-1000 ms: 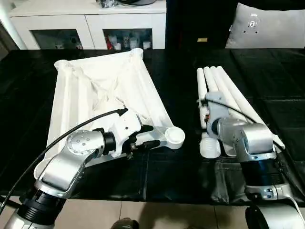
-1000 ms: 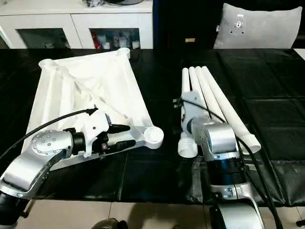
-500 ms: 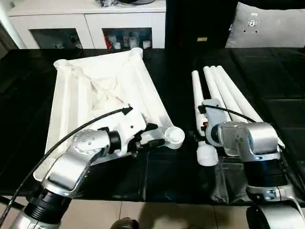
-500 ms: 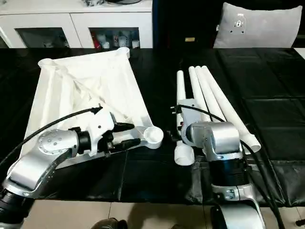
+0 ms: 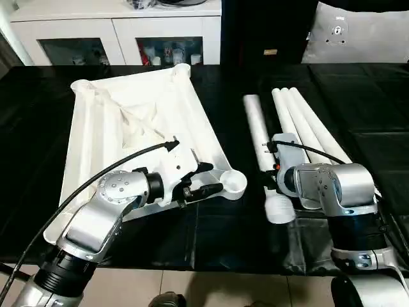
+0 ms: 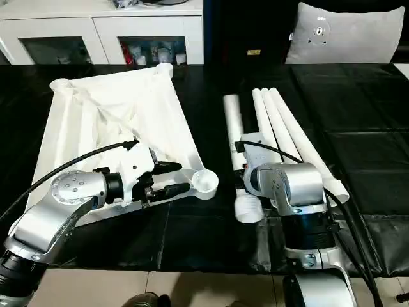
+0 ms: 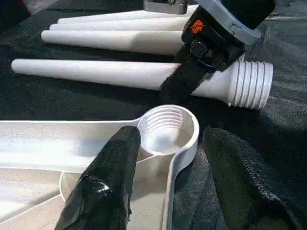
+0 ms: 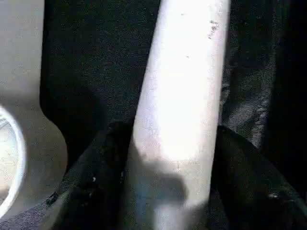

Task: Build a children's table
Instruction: Pick table leg

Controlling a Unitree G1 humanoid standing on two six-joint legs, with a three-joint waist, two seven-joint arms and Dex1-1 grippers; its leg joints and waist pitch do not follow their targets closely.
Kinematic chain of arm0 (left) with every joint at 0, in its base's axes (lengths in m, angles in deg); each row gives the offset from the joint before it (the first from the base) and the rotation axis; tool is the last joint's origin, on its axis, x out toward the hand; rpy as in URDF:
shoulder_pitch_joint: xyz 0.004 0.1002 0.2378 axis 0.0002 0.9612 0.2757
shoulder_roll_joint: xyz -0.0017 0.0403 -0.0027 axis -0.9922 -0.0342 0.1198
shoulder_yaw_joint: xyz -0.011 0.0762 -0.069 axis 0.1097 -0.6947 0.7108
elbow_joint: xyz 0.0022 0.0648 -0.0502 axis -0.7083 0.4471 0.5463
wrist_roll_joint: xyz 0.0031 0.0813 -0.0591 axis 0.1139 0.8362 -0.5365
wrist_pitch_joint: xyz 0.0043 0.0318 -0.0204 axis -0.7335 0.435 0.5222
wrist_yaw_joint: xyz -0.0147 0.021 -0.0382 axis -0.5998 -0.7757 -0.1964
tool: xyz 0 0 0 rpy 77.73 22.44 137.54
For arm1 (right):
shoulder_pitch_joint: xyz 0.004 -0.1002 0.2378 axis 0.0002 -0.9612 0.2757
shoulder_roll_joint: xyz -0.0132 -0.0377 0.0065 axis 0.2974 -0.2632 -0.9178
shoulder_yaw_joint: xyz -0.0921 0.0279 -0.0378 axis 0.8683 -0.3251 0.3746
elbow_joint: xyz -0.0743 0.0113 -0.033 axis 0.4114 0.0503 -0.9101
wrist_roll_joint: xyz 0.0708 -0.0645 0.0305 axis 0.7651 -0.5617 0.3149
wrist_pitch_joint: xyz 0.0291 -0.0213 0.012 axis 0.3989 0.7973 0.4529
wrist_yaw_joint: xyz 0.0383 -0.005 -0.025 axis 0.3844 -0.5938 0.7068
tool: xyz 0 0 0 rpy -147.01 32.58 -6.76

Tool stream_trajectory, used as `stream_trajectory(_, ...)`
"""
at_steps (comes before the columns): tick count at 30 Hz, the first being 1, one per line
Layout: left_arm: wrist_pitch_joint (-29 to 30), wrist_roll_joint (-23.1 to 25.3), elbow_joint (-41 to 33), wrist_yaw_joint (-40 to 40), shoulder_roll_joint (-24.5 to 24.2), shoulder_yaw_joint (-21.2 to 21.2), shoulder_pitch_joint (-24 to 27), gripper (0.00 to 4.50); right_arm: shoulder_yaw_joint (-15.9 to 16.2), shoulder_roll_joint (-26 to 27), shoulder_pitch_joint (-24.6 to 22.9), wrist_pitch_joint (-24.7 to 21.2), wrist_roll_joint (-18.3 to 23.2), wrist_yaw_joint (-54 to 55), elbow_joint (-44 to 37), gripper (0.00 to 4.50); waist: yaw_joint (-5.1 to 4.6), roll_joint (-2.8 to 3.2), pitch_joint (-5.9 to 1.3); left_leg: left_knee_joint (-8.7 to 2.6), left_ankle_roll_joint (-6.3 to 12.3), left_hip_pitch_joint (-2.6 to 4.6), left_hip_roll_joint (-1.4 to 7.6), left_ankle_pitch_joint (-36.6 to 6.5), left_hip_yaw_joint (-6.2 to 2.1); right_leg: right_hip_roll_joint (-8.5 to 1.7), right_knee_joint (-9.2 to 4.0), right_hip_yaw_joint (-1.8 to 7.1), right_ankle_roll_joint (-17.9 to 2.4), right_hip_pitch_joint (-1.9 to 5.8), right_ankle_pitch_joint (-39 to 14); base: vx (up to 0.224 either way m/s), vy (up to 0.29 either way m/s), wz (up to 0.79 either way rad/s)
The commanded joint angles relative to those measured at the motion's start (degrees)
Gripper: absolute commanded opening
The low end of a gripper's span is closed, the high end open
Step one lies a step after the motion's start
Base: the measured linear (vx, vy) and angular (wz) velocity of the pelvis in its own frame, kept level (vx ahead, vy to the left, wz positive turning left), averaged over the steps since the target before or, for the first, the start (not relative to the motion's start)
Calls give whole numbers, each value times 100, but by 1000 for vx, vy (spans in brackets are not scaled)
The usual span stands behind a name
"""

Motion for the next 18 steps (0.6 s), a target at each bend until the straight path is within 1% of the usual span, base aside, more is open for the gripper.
stream_trajectory(1, 44, 48, -71, -2, -20, -49, -37, 247, -42, -6, 41, 0, -3, 8, -18, 237, -16, -29, -290, -399, -357, 128, 413, -611, -133, -526, -423, 277, -1030, 243, 372, 0, 0, 0)
stream_trajectory(2, 44, 47, -68, -2, -18, -52, -40, 247, -52, -8, 49, 9, -8, 12, -8, 231, -13, -15, -291, -400, -363, 132, 415, -619, -136, -526, -419, 275, -1029, 239, 359, 0, 0, 0)
stream_trajectory(3, 38, 49, -62, -3, -16, -55, -45, 247, -66, -8, 57, 20, -14, 16, 0, 221, -17, -26, -292, -399, -370, 132, 415, -641, -135, -526, -425, 278, -1028, 241, 334, 0, 0, 0)
stream_trajectory(4, 31, 50, -60, -4, -13, -56, -47, 247, -81, -4, 57, 29, -26, 30, -2, 221, -17, -25, -291, -401, -369, 130, 416, -639, -136, -526, -425, 278, -1027, 241, 331, 0, 0, 0)
stream_trajectory(8, 24, 52, -57, -4, -11, -54, -56, 247, -118, 9, 56, 55, -46, 57, 15, 193, -16, -27, -291, -400, -369, 128, 412, -622, -134, -525, -423, 278, -1024, 243, 370, 0, 0, 0)
stream_trajectory(10, 25, 47, -59, -5, -12, -46, -57, 247, -177, 42, 58, 84, -39, 78, 18, 187, -15, -28, -292, -399, -368, 127, 411, -616, -133, -522, -424, 278, -1023, 243, 375, 0, 0, 0)
stream_trajectory(11, 31, 35, -63, -6, -9, -33, -58, 247, -279, 92, 77, 128, -38, 129, 28, 187, -19, -28, -290, -403, -364, 128, 411, -630, -132, -522, -424, 280, -1022, 237, 348, 0, 0, 0)
stream_trajectory(14, 31, 34, -64, -4, -11, -32, -57, 247, -358, 126, 93, 207, -44, 175, 43, 186, -16, -25, -294, -401, -364, 130, 415, -618, -132, -527, -423, 278, -1033, 239, 345, 0, 0, 0)
stream_trajectory(15, 30, 28, -64, -10, -6, -22, -56, 247, -458, 161, 117, 284, -44, 226, 55, 186, -18, -34, -291, -406, -363, 128, 418, -608, -132, -527, -423, 277, -1032, 235, 355, 0, 0, 0)
stream_trajectory(16, 3, 19, -53, -47, 14, 19, -56, 247, -745, 262, 171, 489, 13, 323, 16, 186, -18, -32, -295, -401, -362, 128, 415, -603, -131, -527, -421, 279, -1031, 238, 362, 0, 0, 0)
stream_trajectory(17, -17, 19, -46, -71, 25, 42, -58, 247, -876, 311, 194, 578, 53, 355, -16, 186, -21, -30, -293, -403, -357, 124, 415, -620, -124, -536, -423, 284, -1033, 230, 345, 0, 0, 0)
stream_trajectory(18, -17, 19, -46, -71, 25, 42, -58, 247, -876, 311, 194, 578, 53, 355, -16, 186, -19, -32, -294, -404, -356, 131, 415, -639, -125, -533, -425, 280, -1034, 230, 319, 0, 0, 0)
